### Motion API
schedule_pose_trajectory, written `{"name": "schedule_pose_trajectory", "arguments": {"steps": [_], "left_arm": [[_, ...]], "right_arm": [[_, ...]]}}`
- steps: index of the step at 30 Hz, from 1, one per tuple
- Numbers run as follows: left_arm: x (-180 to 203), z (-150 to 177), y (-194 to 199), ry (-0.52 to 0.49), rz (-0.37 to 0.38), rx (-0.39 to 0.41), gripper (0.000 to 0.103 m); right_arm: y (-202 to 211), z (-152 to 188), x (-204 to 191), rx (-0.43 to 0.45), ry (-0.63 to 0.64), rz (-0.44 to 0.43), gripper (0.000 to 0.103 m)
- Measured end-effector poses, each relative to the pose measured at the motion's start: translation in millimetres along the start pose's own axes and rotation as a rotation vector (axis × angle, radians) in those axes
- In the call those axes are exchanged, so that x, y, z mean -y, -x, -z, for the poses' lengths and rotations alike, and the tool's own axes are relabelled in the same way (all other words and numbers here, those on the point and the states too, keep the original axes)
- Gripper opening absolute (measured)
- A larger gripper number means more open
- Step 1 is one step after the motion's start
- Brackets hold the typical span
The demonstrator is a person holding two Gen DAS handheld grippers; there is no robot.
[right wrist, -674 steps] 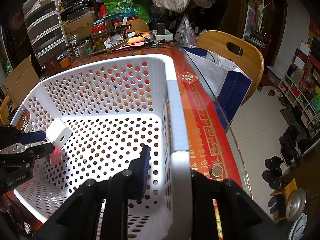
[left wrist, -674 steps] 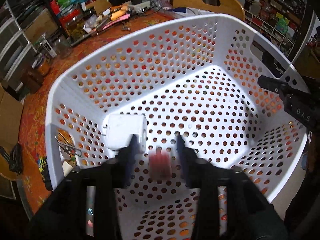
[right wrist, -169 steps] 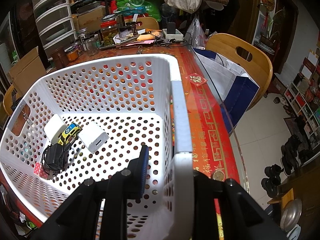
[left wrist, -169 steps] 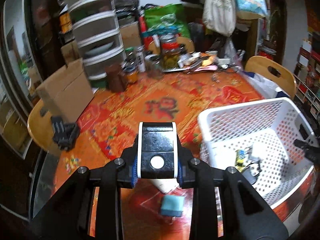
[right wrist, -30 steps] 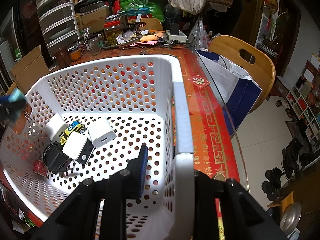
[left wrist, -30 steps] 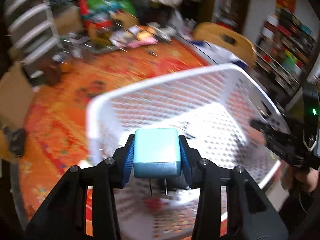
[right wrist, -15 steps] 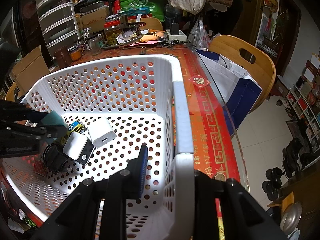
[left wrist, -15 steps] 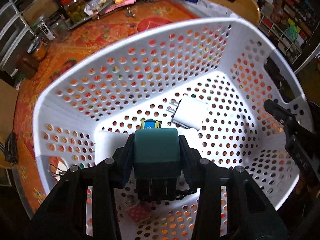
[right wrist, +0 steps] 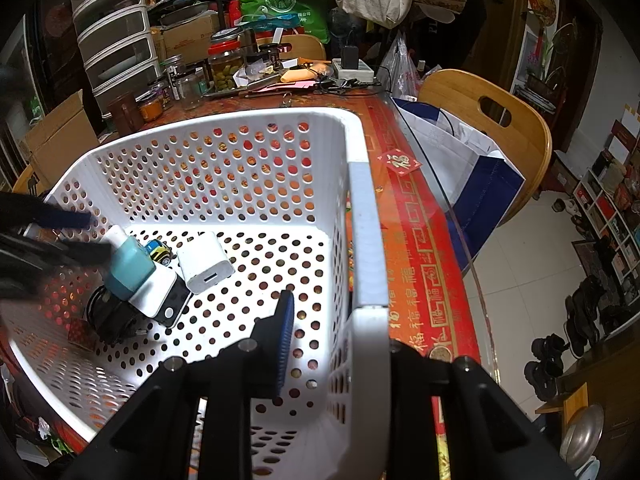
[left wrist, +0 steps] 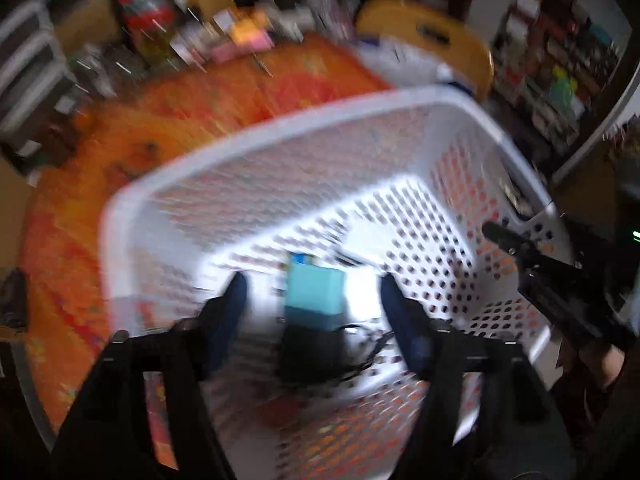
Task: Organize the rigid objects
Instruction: 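Carry the teal cube charger with the left tool into the basket and release, then lower the left tool onto the white square plug charger and grasp it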
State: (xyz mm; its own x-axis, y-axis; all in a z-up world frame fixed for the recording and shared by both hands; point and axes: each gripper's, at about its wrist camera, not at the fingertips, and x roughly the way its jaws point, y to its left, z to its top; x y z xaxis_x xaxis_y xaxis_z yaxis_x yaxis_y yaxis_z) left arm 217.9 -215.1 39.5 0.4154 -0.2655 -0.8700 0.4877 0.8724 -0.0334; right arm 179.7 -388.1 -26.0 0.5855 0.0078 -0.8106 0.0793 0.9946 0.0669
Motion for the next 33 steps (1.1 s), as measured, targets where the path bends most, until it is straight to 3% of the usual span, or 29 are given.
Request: {"name": "schedule_pose_trajectory", "arguments": {"steps": [1,3,7,11,15,21,33], "left_arm": [[-11.9,6.8,18.5,0.013,-0.023,0.055,0.094],[-42.3,23.6,53.3,0.054,-0.058,0.154,0.103],[-119.7,63.2,83.4,0.220,-0.075,0.244,0.103],[-175.9,96.4,41.6,0.300,-0.212,0.190,0.103],[-190.1,116.9,-17.8,0.306,-0.128,0.051,0.103],[-179.2,118.9,-61.6,0.277,-0.105,-0.042,0.103],[-176.1,115.0,-89.6,0.307,-0.169,-0.060,0.103]], "right_arm": [[0.1,-0.1,0.0,0.001,0.000,0.000,0.025],[0.1,-0.1,0.0,0.002,-0.001,0.000,0.025],[-0.2,0.2,-0.4,0.000,-0.001,0.000,0.025],[-0.3,0.1,-0.5,-0.001,-0.002,0.001,0.025],[-1.5,1.8,-0.9,-0.009,-0.002,0.001,0.025],[-2.0,1.2,-0.1,-0.018,-0.007,0.004,0.025],[-1.9,-0.8,1.4,-0.019,-0.005,0.004,0.025]]}}
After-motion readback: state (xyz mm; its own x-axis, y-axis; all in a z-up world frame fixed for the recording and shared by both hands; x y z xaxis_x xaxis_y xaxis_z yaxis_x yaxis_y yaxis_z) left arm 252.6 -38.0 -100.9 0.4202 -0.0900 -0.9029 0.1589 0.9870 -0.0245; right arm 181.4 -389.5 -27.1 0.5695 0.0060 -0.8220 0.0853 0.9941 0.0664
